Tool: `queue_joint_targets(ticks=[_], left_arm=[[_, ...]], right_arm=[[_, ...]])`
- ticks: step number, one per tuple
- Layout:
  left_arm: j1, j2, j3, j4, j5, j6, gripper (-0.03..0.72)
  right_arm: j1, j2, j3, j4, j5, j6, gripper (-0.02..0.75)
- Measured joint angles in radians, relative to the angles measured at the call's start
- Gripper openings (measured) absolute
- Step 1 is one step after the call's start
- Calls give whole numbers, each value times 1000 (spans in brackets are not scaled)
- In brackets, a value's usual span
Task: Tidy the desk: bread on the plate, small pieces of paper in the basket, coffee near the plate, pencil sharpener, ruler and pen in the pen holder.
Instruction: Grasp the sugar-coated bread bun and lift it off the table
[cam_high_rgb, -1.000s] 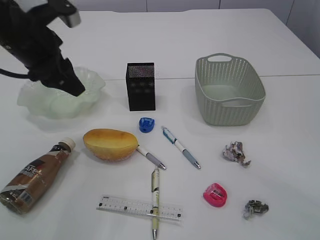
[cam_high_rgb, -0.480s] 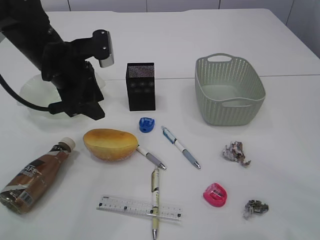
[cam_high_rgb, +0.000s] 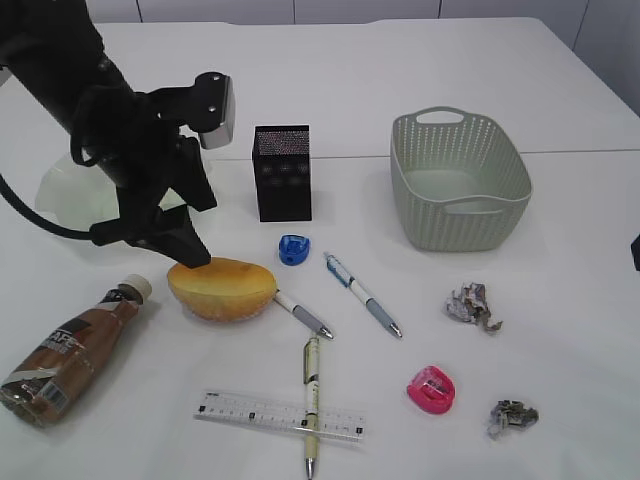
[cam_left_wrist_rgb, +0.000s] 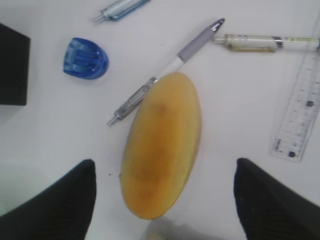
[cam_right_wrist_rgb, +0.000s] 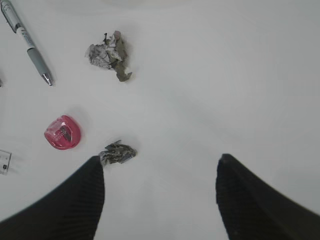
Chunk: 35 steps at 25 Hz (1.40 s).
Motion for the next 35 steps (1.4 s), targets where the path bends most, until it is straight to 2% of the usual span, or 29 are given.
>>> queue_joint_targets(ticks=[6, 10, 16, 35], left_arm=[[-60, 0, 5, 26, -6, -7, 628], [-96, 2, 68, 100, -72, -57, 627], [-101, 2, 128, 129, -153, -94, 627], [-101, 79, 132, 119, -262, -97, 623]], right_arm=[[0, 0, 0, 2, -10, -13, 512], [0, 0, 0, 5, -13, -18, 512], [0, 0, 0, 8, -22, -22, 512], [0, 0, 0, 9, -49, -31, 512]])
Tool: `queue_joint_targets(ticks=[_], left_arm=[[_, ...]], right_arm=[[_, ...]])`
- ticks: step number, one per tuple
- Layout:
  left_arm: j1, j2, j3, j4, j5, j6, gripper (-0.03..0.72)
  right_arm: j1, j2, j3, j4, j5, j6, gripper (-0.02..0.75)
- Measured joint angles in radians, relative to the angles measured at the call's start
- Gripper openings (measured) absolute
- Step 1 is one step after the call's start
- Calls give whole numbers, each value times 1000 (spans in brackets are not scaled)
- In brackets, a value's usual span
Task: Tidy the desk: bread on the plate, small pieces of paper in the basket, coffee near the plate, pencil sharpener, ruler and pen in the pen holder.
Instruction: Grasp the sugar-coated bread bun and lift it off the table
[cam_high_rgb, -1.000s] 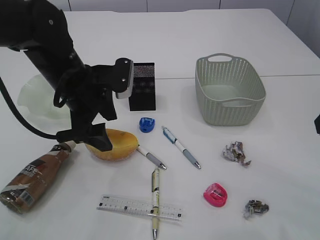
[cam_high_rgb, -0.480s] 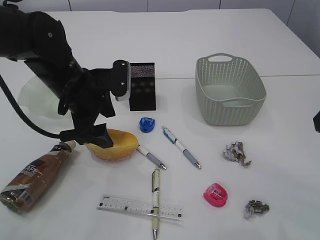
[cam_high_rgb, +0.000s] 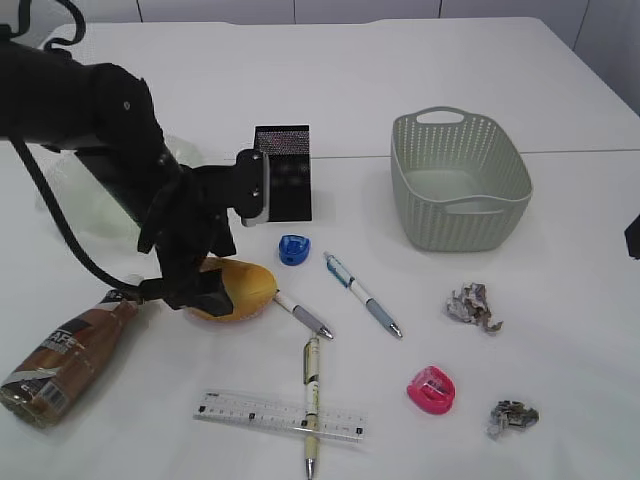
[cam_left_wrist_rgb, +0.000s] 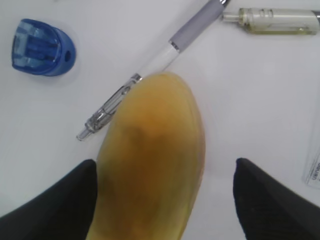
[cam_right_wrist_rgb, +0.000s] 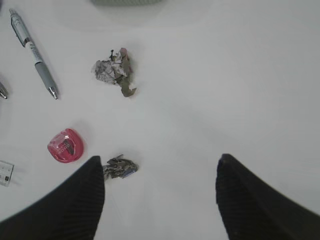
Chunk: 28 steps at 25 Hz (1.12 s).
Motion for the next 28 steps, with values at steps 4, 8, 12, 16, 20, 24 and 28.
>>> queue_joint_targets(ticks=[4, 8, 12, 16, 20, 24, 28], left_arm=[[0, 31, 0, 0, -20, 0, 621], [0, 61, -7, -4, -63, 0, 608], [0, 72, -11, -8, -89, 0, 565], [0, 72, -11, -8, -89, 0, 475], [0, 75, -11, -8, -87, 0, 339], [0, 75, -11, -8, -83, 0, 274], [0, 75, -11, -8, -81, 0, 272]], right_arm=[[0, 2, 0, 0, -2, 0, 512], [0, 8, 0, 0, -4, 0, 512], [0, 12, 0, 0, -4, 0, 512], [0, 12, 0, 0, -6, 0, 512], [0, 12, 0, 0, -8, -5, 512], [0, 12, 0, 0, -10, -7, 512], [0, 12, 0, 0, -10, -9, 511]])
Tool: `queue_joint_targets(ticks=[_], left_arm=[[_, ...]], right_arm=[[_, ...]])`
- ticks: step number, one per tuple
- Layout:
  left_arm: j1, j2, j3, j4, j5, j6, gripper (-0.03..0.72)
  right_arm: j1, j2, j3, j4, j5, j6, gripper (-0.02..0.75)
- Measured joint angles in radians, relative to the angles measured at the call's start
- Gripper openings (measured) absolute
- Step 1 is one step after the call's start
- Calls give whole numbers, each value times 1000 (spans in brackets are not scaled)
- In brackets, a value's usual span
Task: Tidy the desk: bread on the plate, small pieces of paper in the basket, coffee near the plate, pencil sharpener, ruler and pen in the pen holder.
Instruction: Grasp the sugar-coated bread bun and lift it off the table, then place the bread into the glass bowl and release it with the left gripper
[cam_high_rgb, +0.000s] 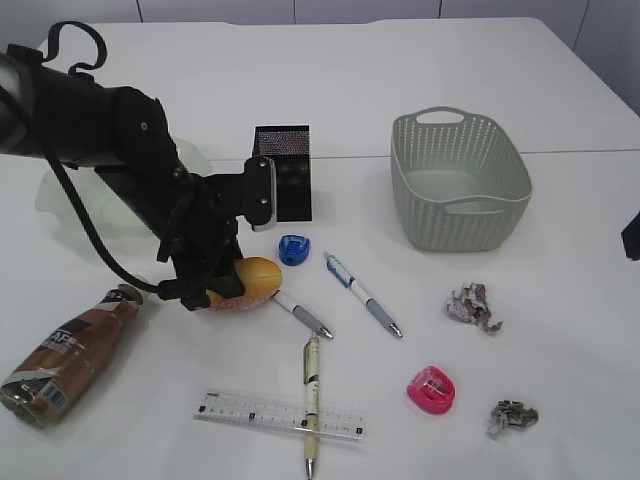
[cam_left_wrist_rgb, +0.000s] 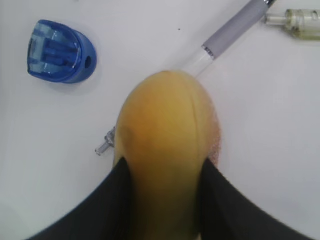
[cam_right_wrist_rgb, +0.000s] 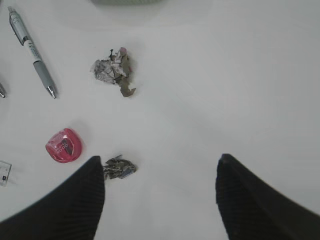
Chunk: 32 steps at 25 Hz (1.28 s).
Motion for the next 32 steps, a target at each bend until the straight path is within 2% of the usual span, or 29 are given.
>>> queue_joint_targets(ticks=[9, 18, 20, 24, 29, 32], left_arm=[[0, -37, 9, -2, 52, 0, 274], [16, -223, 11, -5, 20, 0, 275], [40, -260, 11, -14, -41, -11, 275], [131, -296, 11, -63, -201, -75, 281], [249, -296, 15, -260, -388, -92, 288], [292, -270, 15, -349, -481, -94, 298]], right_arm=[[0, 0, 0, 0, 0, 0, 512], [0, 0, 0, 0, 0, 0, 510], [0, 0, 0, 0, 0, 0, 510], [0, 0, 0, 0, 0, 0, 511], [0, 0, 0, 0, 0, -2, 511], [0, 0, 0, 2, 0, -2, 510]])
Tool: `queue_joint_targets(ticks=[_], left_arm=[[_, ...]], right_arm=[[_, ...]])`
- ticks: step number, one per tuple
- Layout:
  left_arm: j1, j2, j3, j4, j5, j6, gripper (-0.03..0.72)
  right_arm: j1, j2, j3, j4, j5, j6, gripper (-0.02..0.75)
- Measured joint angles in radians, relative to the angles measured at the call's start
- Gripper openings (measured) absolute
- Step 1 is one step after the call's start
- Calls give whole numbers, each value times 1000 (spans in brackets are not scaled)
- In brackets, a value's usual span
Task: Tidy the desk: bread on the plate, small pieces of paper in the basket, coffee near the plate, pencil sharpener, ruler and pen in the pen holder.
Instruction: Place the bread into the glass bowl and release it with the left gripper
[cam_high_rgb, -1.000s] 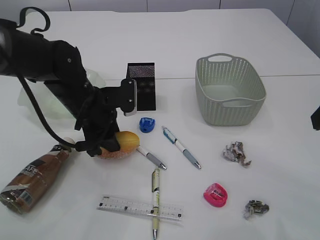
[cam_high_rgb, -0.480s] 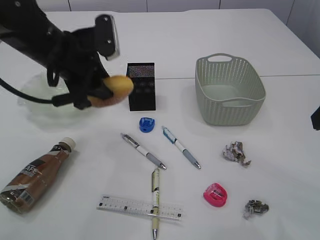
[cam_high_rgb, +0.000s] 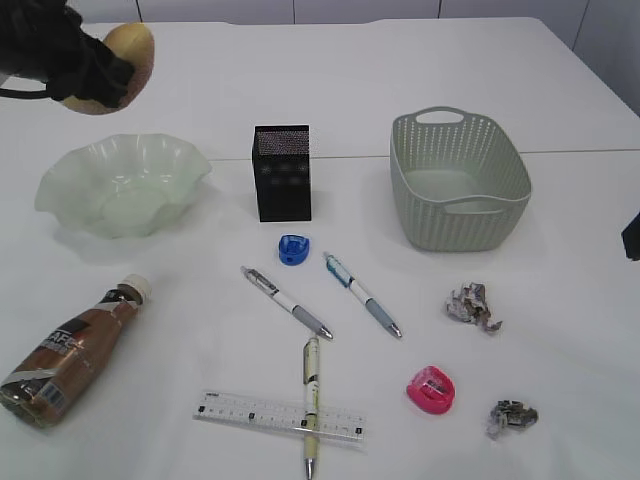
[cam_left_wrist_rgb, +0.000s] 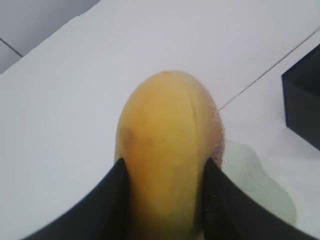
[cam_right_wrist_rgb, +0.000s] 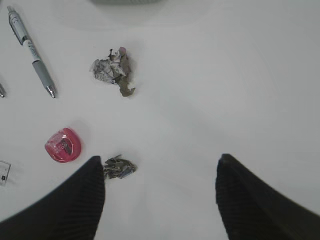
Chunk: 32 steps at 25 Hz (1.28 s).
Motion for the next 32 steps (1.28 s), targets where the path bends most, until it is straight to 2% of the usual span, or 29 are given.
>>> queue_joint_targets(ticks=[4, 10, 16, 23, 32], left_arm=[[26, 74, 0, -28, -49, 0, 302], [28, 170, 0, -56, -108, -2, 317], [29, 228, 0, -90, -131, -2, 382], [31, 236, 0, -132, -181, -2, 525], [31, 236, 0, -139, -179, -2, 546]], right_arm=[[0, 0, 0, 0, 0, 0, 510], [0, 0, 0, 0, 0, 0, 511], [0, 0, 0, 0, 0, 0, 510], [0, 0, 0, 0, 2, 0, 510], [0, 0, 0, 0, 6, 0, 511]])
